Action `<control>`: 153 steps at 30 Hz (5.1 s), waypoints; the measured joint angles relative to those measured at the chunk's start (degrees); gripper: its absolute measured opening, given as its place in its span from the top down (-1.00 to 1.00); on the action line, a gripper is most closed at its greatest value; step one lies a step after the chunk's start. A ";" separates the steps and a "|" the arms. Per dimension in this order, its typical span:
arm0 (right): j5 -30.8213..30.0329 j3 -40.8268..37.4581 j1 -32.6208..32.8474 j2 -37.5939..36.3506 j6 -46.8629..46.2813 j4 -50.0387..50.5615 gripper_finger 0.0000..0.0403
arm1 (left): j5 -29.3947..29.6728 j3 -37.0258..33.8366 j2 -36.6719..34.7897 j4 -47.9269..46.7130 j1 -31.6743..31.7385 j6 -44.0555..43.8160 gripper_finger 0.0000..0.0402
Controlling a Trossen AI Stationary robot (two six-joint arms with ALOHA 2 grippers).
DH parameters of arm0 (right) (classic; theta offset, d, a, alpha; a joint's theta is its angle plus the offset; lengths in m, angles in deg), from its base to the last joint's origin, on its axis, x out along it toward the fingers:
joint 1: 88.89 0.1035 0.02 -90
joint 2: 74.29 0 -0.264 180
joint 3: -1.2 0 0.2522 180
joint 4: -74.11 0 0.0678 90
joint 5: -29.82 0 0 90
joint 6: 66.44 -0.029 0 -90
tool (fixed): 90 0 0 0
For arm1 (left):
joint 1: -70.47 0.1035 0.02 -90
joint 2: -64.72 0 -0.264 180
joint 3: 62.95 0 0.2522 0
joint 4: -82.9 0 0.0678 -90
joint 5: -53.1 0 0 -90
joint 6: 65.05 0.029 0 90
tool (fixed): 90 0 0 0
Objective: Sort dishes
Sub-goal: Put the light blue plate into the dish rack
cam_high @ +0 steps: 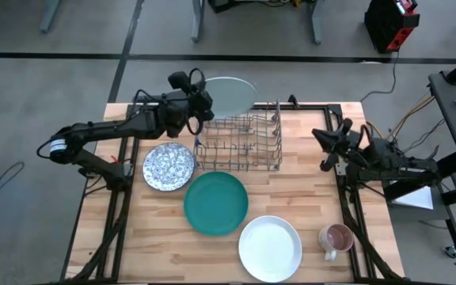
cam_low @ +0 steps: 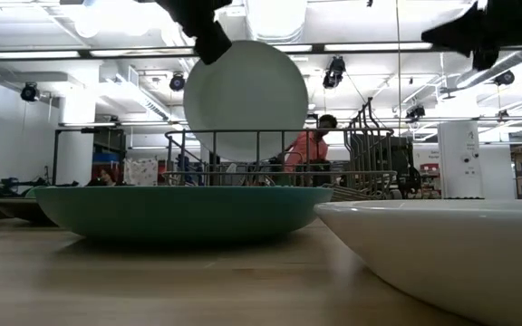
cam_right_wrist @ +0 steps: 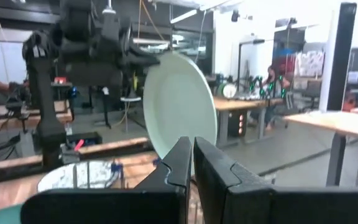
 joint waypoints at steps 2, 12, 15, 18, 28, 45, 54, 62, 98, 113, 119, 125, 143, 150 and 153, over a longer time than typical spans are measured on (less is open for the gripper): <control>0.00 1.18 0.00 0.01 1.11 -0.02 0.94 | 1.86 -0.80 0.39 2.79 0.64 2.53 1.00; 0.02 3.67 0.00 0.02 3.21 0.13 0.94 | 5.86 -1.05 3.45 4.29 3.26 2.19 1.00; 0.02 3.48 0.00 0.00 3.47 0.11 0.94 | 6.40 -0.79 4.83 4.51 3.58 1.61 1.00; 0.02 3.43 0.00 0.02 3.05 0.12 0.94 | 7.89 -0.62 5.94 4.21 3.51 0.40 1.00; 0.02 3.38 0.00 0.07 3.15 0.50 0.94 | 17.83 -0.93 7.22 1.56 3.27 -3.35 1.00; 0.00 3.32 0.00 1.92 3.54 0.55 0.94 | 18.42 -0.98 7.20 -3.28 2.91 -8.90 1.00; 0.00 3.32 0.00 1.92 3.80 0.50 0.94 | 17.97 -0.98 7.18 -4.28 2.33 -9.36 0.94; 0.00 3.32 0.00 1.90 3.86 0.50 0.94 | 17.97 -1.01 7.18 -5.35 2.07 -10.34 0.90; 0.00 3.32 0.00 1.90 3.89 0.46 0.94 | 15.89 -1.14 7.22 -8.18 -0.30 -13.31 0.45; 0.00 3.32 0.00 1.90 3.96 0.44 0.94 | 16.25 -1.02 7.22 -8.17 -0.81 -13.57 0.10; -0.02 3.32 -0.02 1.90 3.93 0.44 0.94 | 16.97 0.29 7.22 -8.91 -1.03 -14.49 -0.03; -0.02 3.32 -0.01 1.89 3.93 0.45 0.94 | 18.78 1.40 7.22 -10.19 -1.03 -14.49 -0.14; -0.02 3.32 0.00 1.88 3.93 0.46 0.94 | 21.90 2.18 7.20 -11.31 -1.32 -15.57 -0.37; -0.02 3.32 0.00 1.88 3.91 0.46 0.94 | 20.82 2.18 7.18 -14.85 -2.19 -20.90 -0.37; -0.02 3.32 -0.01 1.88 3.91 0.46 0.94 | 20.35 2.18 7.18 -14.84 -3.24 -21.48 -0.37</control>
